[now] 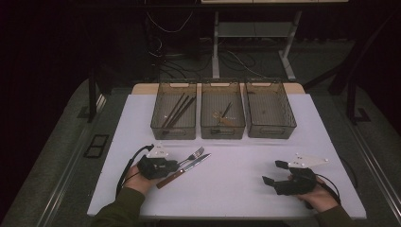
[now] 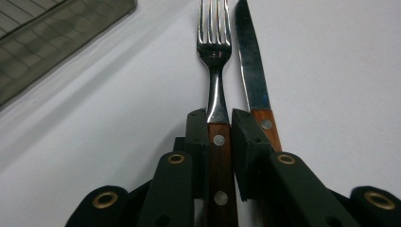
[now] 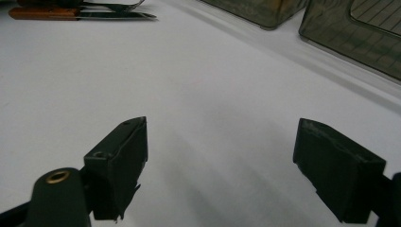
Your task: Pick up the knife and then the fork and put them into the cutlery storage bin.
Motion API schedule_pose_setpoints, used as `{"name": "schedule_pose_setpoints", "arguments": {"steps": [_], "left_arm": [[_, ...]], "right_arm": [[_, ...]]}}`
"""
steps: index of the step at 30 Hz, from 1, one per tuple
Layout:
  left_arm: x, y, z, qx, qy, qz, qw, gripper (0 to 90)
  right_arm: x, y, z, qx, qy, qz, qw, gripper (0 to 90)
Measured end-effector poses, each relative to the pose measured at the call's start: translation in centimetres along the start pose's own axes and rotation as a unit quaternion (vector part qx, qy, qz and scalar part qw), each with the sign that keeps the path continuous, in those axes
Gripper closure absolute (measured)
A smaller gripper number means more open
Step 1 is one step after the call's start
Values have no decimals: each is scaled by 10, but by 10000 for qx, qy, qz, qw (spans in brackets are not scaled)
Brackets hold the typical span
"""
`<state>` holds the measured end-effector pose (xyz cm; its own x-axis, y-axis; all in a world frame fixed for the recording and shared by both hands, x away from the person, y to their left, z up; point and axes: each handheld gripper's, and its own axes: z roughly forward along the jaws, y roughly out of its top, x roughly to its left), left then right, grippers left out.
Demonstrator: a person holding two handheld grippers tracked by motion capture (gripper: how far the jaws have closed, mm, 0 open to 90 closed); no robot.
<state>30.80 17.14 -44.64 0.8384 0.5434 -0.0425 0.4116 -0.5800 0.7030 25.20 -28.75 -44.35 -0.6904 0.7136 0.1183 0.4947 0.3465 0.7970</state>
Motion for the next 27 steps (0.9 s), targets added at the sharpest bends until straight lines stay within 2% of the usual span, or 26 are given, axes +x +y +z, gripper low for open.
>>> {"name": "schedule_pose_setpoints", "arguments": {"steps": [5, 10, 13, 17, 22, 27], "left_arm": [[2, 2, -4, -97, -12, -217, 9997, 775], [1, 8, -10, -113, -25, -304, 9995, 775], [-3, 14, -13, -130, -52, -232, 9996, 775], [-12, 21, -16, -325, -129, -173, 9992, 774], [-23, 31, -14, -375, -127, -92, 9992, 774], [-36, 45, -8, -413, -135, -107, 9990, 774]], "right_arm": [[0, 1, 0, -55, 44, 57, 10000, 188], [0, 3, 0, -138, 158, 230, 9995, 188], [1, 6, 1, -137, 180, 254, 9994, 188], [2, 15, 2, -126, 250, 353, 9990, 188], [8, 28, 3, -257, 250, 330, 9988, 187], [10, 43, 10, -405, 539, 458, 9967, 188]]}}
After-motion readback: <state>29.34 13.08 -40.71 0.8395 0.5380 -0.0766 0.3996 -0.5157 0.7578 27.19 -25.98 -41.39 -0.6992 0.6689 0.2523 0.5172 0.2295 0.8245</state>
